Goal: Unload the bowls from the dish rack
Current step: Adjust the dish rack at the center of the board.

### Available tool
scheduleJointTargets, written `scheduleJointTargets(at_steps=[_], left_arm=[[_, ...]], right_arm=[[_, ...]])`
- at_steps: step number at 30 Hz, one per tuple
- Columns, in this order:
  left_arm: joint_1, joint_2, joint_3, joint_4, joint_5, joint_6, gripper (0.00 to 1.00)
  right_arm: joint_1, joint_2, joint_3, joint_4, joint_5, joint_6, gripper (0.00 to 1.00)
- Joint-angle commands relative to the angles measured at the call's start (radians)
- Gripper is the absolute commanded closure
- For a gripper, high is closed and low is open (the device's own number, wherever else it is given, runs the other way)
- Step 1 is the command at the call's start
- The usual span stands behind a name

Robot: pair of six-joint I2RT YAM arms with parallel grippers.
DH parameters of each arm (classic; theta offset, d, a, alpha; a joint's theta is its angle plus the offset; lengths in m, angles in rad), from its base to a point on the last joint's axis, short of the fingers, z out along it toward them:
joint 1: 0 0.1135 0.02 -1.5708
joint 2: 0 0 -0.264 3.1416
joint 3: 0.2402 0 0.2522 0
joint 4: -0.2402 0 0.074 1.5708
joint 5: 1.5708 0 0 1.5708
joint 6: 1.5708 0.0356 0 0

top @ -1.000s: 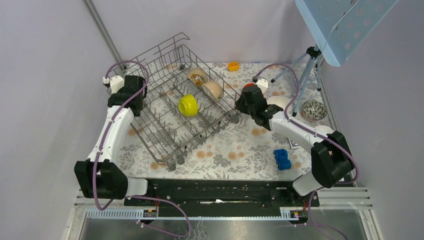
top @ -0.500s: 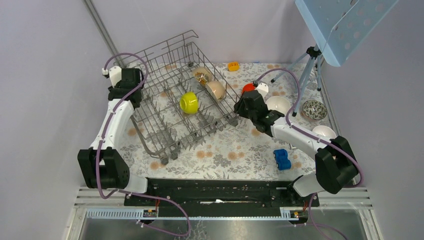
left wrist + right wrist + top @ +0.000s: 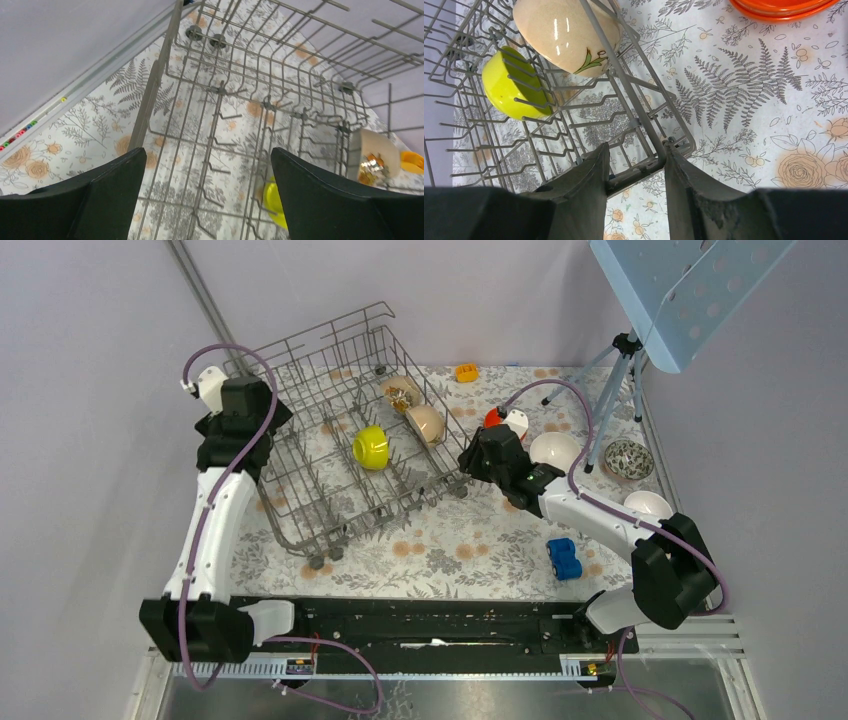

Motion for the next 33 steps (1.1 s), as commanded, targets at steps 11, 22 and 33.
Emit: scheduleJointTargets(at_steps=[11,22,33], left_arm=[[-0.013,-0.335,-0.120,-0.090,0.210,-0.020,0.01],[-0.050,-0.454,-0.202,-0.079,0.395,-0.022,0.01],[-0.108,-0.621,-0.333,-0.023,0.571,0.027,0.01]], right_arm=[[0.071,-0.078,0.051,-0.249,-0.163,-0.138,0.17],[0.066,-0.063,0.243,-0.331,-0.100,-0.347,0.09],[0.025,0.178,0.389,-0.323,-0.237,-0.324,0.11]])
